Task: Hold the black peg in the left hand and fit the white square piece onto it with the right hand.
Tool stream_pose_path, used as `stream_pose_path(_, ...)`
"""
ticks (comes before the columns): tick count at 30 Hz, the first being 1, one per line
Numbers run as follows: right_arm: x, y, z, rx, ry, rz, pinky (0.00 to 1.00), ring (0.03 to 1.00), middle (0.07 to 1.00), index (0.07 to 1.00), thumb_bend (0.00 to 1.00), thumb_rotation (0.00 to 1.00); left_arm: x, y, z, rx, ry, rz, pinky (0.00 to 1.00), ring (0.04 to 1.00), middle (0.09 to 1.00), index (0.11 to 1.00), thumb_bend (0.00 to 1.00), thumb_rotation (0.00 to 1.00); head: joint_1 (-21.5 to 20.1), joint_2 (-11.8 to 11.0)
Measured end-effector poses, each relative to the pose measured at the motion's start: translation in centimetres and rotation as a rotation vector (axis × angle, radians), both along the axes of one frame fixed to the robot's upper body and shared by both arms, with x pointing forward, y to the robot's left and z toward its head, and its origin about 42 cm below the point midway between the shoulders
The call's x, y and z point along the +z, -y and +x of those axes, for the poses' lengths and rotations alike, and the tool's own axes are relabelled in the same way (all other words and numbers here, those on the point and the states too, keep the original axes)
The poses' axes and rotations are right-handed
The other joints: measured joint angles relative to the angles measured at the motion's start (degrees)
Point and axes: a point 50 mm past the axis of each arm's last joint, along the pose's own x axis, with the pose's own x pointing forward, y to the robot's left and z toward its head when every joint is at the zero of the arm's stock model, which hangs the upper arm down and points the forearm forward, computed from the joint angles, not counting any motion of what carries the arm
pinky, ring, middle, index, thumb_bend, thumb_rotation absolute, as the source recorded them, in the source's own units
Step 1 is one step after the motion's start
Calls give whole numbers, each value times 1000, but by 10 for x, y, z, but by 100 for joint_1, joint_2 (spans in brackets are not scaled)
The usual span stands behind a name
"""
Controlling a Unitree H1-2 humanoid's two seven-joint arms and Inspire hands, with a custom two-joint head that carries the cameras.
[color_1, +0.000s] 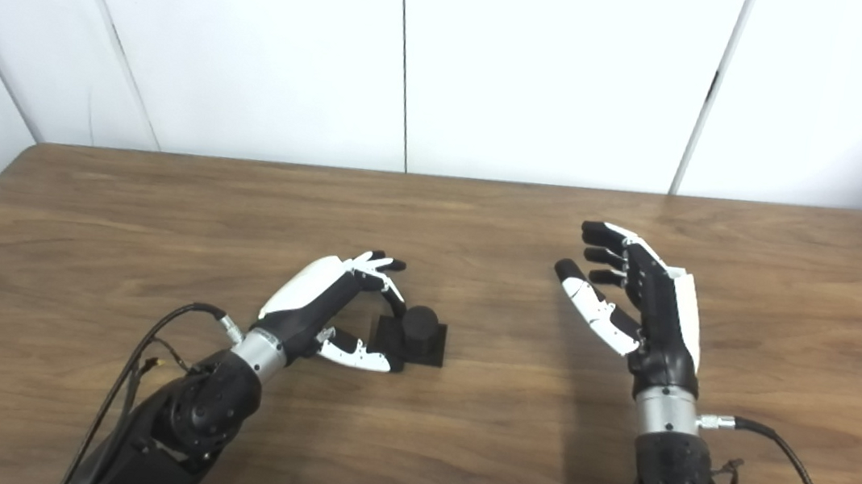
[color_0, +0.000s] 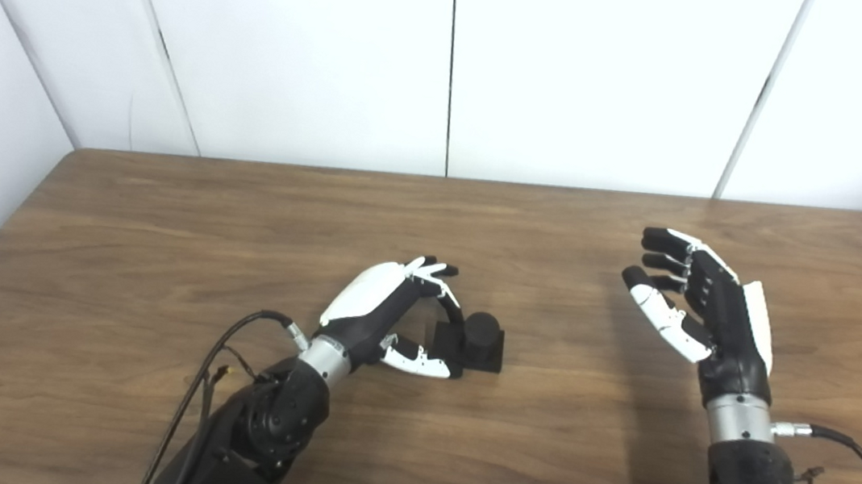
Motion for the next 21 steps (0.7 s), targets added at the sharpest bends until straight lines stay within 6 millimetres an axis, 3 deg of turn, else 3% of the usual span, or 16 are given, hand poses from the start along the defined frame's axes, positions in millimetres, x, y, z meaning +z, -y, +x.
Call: stream_pose_path(21,0,2,0,-5,1,12,646,726,748,725,529,426,0,-3,2,-3,22,6,1000,1000,945,495,517,86,9,9)
